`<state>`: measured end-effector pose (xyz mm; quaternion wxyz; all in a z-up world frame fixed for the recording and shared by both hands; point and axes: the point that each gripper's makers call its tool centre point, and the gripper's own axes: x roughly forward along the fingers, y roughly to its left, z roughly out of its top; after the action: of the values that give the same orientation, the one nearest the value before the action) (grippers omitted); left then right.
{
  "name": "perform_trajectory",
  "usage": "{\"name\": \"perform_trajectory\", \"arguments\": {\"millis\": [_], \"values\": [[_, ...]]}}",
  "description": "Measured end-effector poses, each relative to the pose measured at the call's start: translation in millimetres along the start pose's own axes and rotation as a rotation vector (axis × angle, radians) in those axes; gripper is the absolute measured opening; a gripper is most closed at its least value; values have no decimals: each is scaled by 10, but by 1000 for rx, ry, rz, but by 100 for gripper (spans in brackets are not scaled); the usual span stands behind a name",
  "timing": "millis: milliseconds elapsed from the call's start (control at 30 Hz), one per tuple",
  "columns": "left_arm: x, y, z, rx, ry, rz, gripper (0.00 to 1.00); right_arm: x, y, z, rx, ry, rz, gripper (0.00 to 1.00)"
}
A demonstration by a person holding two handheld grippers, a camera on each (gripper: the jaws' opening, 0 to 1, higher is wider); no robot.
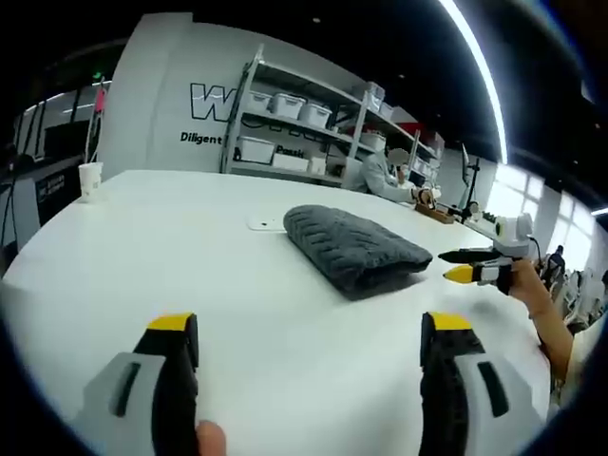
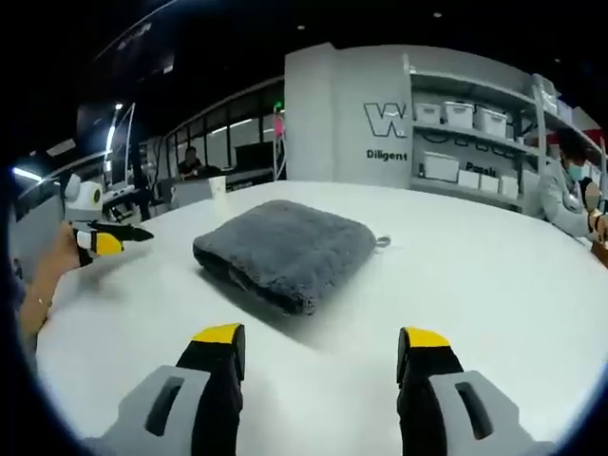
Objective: Open the folded towel by lifting each exposed corner and separating the folded layers until the towel lies flat within the target outline without major curled edges
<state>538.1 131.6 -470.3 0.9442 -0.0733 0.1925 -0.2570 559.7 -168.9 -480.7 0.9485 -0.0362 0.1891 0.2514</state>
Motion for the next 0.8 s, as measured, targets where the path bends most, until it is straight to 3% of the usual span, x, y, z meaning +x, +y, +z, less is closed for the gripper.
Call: {"name": "perform_trajectory", "arguments": {"millis": [167, 600, 800], "values": [[-4, 8, -3, 0, 2, 2, 95, 4, 44, 9, -11, -12, 12, 47], [-7, -1, -18, 0, 9, 2, 94, 28, 45, 19, -20, -26, 6, 37], [-9, -9, -30, 0, 13, -1, 94, 56, 107, 79, 5, -71, 24, 27]]}}
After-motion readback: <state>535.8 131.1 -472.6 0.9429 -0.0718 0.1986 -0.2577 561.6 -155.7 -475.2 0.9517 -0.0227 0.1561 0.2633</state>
